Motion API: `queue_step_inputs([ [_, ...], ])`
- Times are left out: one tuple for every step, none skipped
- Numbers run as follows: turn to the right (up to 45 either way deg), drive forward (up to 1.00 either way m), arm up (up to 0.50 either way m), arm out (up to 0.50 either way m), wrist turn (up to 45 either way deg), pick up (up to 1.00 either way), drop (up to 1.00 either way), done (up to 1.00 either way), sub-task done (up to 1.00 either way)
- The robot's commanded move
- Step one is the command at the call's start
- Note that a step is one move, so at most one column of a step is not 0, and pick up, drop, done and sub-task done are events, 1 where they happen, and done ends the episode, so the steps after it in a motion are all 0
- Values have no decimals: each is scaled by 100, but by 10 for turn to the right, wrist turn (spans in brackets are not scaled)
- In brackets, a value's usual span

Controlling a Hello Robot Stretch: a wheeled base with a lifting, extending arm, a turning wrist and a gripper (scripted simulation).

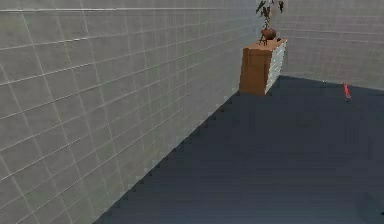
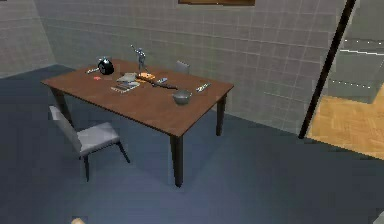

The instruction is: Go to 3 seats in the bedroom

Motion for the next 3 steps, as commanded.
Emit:
queue_step_inputs([
  [210, 0, 0, 0, 0, 0, 0, 0, 0],
  [0, 100, 0, 0, 0, 0, 0, 0, 0],
  [60, 0, 0, 0, 0, 0, 0, 0, 0],
])
